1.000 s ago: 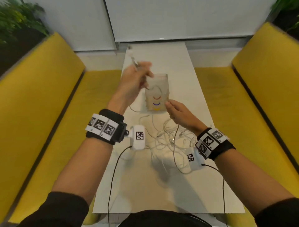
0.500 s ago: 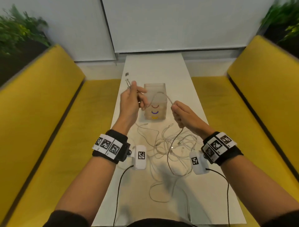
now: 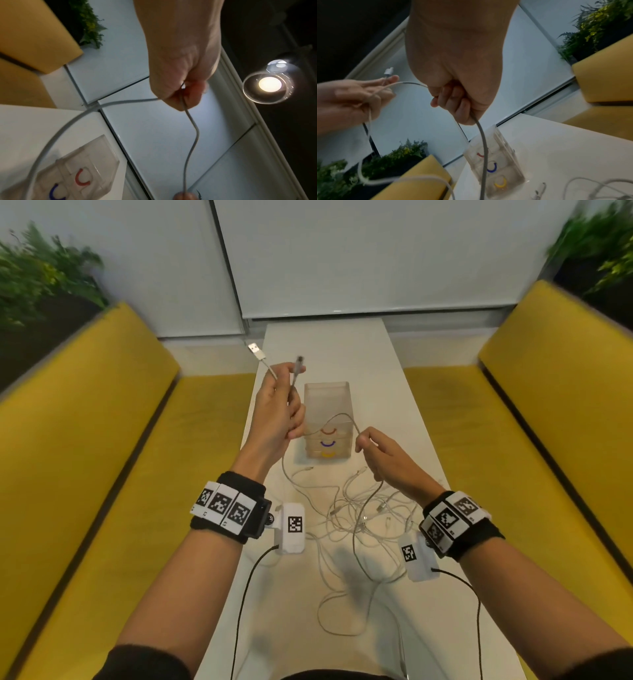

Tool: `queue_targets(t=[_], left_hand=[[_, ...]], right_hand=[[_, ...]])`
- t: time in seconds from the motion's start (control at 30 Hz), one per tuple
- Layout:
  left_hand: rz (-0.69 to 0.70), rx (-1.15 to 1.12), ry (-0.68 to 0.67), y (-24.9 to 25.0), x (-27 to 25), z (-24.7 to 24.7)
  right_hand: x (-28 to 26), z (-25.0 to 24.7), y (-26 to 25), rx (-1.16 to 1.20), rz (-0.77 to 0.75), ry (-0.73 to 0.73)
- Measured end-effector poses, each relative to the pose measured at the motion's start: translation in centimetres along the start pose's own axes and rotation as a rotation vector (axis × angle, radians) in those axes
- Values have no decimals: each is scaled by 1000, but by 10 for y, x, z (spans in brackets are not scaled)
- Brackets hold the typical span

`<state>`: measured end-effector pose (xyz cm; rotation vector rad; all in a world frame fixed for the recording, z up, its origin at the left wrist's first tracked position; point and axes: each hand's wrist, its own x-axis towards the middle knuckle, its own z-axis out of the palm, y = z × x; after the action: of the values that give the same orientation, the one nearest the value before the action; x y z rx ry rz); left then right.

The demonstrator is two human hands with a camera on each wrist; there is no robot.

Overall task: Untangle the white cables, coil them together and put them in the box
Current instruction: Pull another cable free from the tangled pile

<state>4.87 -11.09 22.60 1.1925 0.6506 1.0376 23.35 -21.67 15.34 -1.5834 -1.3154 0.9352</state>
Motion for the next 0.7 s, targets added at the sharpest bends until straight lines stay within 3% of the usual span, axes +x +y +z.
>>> queue_targets(t=[0.1, 0.17, 0.23, 0.37, 0.43, 0.5, 0.6, 0.7], left_hand=[[-70, -185, 0, 2, 2, -2], [-88, -192, 7, 3, 4, -6], [-59, 8, -34, 2, 3, -5], [133, 647, -283, -4, -9, 11], [95, 728, -356, -9, -16, 19], [63, 771, -336, -16, -16, 21], [138, 822, -240, -19, -15, 17], [126, 565, -78, -8, -8, 5]], right_hand=[[1, -5, -4, 183, 31, 12], [0, -8, -5, 210, 37, 6], [0, -6, -8, 135, -2, -2], [4, -1, -24, -61, -149, 47], [7, -2, -31, -107, -210, 87], [7, -6, -36, -176, -234, 97], [2, -12, -42, -231, -217, 82], [1, -19, -37, -176, -183, 50]])
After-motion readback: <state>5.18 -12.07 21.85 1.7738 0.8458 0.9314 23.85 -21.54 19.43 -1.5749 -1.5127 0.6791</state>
